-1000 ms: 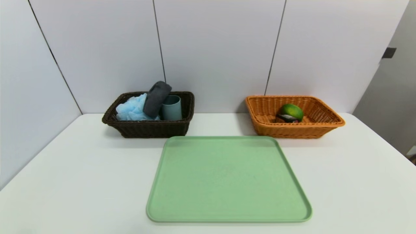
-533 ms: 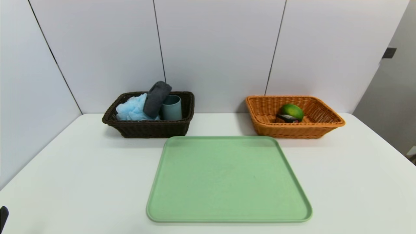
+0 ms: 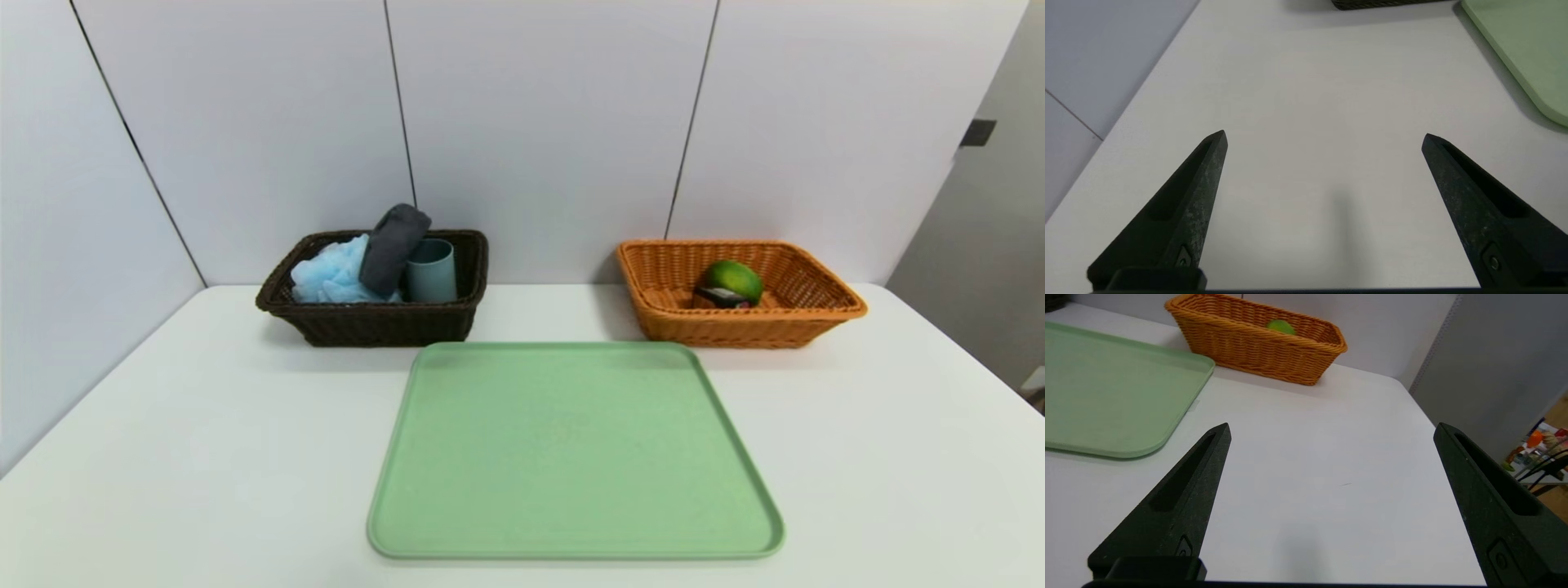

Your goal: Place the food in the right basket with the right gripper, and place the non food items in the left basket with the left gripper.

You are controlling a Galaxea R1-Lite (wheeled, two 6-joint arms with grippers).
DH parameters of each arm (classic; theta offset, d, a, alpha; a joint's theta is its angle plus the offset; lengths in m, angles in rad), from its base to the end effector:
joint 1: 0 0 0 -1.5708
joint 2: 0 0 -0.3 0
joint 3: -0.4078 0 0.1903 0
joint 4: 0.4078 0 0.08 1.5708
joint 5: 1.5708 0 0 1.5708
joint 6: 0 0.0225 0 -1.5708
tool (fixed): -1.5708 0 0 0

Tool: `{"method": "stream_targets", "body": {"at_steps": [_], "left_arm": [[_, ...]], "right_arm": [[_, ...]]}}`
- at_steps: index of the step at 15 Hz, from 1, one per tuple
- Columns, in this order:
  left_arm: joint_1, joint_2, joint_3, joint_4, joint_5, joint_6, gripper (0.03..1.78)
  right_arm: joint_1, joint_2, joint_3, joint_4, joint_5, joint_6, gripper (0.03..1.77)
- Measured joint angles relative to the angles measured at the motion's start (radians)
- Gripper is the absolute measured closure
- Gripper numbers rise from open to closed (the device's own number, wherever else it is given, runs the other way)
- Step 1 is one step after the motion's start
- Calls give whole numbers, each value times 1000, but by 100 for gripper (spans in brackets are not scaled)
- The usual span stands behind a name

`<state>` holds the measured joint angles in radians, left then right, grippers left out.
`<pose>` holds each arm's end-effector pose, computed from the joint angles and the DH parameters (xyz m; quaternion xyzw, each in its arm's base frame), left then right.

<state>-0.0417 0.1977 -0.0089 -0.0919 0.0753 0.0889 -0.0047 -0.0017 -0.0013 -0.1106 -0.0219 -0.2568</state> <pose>-0.0064 0.0020 0.0904 0.0472 0.0490 0.0146 0.9976 -0.0237 -0.0004 0.0871 -0.1273 -0.0546 -0.0204 0.9901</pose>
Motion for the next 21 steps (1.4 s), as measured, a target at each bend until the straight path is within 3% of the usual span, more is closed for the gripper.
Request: {"method": "stream_targets", "body": {"at_steps": [3, 4, 8, 11, 13, 17, 21], "left_arm": [[24, -131, -49, 229, -82, -13, 12], [27, -154, -49, 243, -90, -16, 12], [33, -191, 4, 68, -91, 49, 12], [33, -196, 9, 53, -92, 98, 12], [33, -196, 9, 57, -97, 82, 12], [33, -197, 9, 92, -95, 9, 12], [33, -198, 9, 95, -87, -40, 12]], "right_arm": [[1, 0, 1, 41, 13, -1, 9], [1, 0, 1, 41, 13, 0, 9], [0, 0, 1, 45, 23, -19, 9], [0, 0, 1, 62, 77, -91, 9], [1, 0, 1, 58, 79, -33, 9], [0, 0, 1, 98, 18, 241, 9], [1, 0, 1, 99, 17, 262, 9]]}}
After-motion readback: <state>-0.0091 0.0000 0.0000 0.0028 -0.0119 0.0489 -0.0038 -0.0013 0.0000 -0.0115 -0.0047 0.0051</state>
